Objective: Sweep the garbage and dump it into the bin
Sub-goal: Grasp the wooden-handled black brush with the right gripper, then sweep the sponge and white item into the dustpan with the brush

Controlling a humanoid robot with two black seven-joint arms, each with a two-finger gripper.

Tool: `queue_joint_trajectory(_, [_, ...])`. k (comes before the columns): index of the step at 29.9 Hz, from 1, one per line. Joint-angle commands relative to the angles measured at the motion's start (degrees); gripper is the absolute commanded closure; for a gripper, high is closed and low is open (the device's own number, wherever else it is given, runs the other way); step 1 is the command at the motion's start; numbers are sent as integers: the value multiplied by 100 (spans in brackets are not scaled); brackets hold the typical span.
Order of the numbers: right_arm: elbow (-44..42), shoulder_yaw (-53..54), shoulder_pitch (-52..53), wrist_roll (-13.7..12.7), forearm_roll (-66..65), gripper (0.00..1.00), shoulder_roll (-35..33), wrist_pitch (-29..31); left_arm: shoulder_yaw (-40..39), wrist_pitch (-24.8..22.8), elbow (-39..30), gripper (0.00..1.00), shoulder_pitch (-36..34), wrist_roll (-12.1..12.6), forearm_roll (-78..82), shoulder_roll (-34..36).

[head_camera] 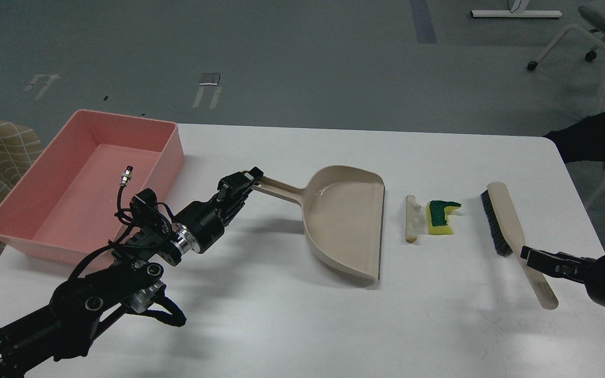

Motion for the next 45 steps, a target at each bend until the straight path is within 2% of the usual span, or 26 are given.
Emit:
queue_joint_trajectory(1, [-24, -55, 32, 0, -65, 29, 170, 1, 46, -4, 46, 100, 1, 21, -19, -21])
queue_joint_trajectory(2, [-24, -90, 59, 0, -65, 28, 206, 1, 46, -4, 55, 100, 1, 12, -19, -21])
queue_joint_trajectory(3, [-33, -134, 85, 0, -65, 18, 250, 1, 37, -13, 55, 100, 1, -5, -19, -21])
queue_joint_trajectory(4, [-33, -152, 85, 0, -65, 14, 267, 1, 37, -21, 63, 100, -25, -14, -28, -12])
queue_joint_trajectory(7, [-33, -169, 85, -9, -74, 10, 285, 1, 37, -22, 177, 100, -69, 3, -45, -55])
queue_joint_trajectory(14, [-41, -187, 85, -9, -83, 11, 338, 1, 37, -48, 538, 100, -113, 21, -45, -222])
queue_joint_trajectory(17, [-94, -187, 94, -9, -109, 20, 469, 1, 28, -65, 687, 100, -148, 21, -63, -284])
queue_joint_trajectory(19, [-120, -196, 138, 0, -118, 29, 496, 1, 11, -66, 758, 100, -157, 12, -72, -346])
queue_joint_trajectory(26, [-182, -213, 182, 0, -118, 34, 619, 1, -24, -66, 758, 100, -175, -23, -89, -381])
queue_joint_trajectory(27, [-191, -274, 182, 0, -127, 41, 619, 1, -24, -66, 758, 100, -175, -23, -89, -381])
queue_joint_trajectory(31, [-200, -345, 191, -9, -189, 57, 619, 1, -24, -66, 758, 100, -166, -14, -89, -390])
queue_joint_trajectory(41, [-208, -363, 182, -18, -189, 59, 602, 1, -16, -74, 758, 100, -166, -32, -89, -390])
queue_joint_trajectory(45, [-191, -363, 182, -18, -189, 74, 566, 1, -16, -74, 740, 100, -166, -32, -89, -390])
